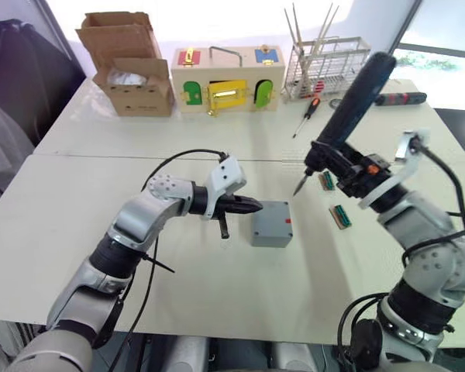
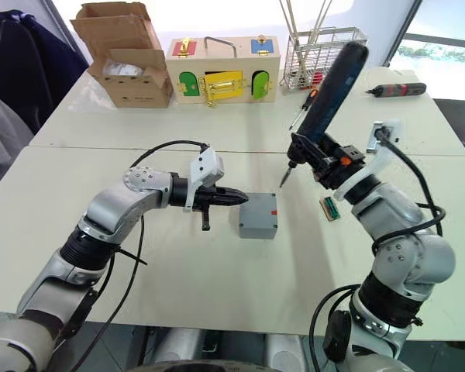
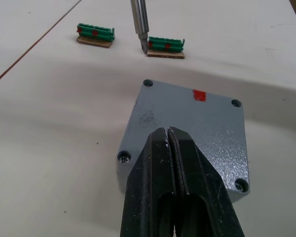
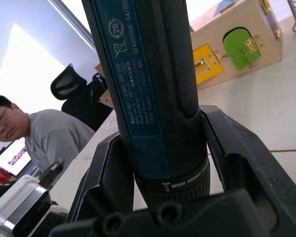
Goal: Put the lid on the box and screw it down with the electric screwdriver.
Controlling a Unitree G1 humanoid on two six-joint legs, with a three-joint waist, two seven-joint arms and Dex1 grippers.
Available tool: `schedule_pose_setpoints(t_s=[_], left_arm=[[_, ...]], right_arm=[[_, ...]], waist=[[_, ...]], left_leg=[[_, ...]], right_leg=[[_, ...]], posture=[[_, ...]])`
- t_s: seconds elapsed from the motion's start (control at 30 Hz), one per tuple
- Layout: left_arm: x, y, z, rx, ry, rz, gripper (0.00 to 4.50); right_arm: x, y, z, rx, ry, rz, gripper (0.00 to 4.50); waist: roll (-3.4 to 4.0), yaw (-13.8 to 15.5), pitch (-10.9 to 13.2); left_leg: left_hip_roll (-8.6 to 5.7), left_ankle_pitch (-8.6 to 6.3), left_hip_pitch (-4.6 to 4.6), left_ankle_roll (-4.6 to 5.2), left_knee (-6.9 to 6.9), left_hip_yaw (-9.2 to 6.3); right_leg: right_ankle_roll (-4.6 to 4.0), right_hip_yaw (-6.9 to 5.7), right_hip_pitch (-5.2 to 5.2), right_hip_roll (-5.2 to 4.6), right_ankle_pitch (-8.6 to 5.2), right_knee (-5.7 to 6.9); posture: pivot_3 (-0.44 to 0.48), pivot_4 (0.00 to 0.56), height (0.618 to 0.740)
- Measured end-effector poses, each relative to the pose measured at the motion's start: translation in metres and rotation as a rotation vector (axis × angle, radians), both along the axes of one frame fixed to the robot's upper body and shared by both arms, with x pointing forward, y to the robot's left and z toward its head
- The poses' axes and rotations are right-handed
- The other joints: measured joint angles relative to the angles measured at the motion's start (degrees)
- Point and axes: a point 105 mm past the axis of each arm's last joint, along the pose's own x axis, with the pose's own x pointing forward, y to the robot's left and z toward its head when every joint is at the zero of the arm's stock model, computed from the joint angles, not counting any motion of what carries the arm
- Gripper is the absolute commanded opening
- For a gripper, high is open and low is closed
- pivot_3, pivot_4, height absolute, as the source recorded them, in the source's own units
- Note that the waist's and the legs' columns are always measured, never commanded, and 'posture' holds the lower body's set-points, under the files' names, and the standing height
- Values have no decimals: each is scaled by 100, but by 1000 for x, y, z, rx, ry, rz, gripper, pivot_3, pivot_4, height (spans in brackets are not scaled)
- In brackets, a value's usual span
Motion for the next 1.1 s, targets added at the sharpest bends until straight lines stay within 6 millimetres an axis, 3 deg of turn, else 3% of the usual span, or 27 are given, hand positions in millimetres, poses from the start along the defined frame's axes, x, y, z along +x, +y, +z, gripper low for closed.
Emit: schedule_pose_setpoints(t_s=[0.23, 1.1], left_arm=[[-3, -5, -12, 31, 10, -22, 0], [-7, -10, -16, 22, 15, -39, 0]], right_arm=[[1, 4, -18, 29, 24, 24, 1828], [0, 8, -22, -14, 15, 58, 1828]], waist=[[0, 17, 0], [-1, 39, 0]], left_leg=[[1, 0, 1, 0, 6, 0], [1, 0, 5, 0, 6, -3]], right_leg=[[0, 0, 5, 0, 0, -2], [0, -1, 12, 1, 0, -6]], posture=[[0, 150, 739], [0, 150, 739]])
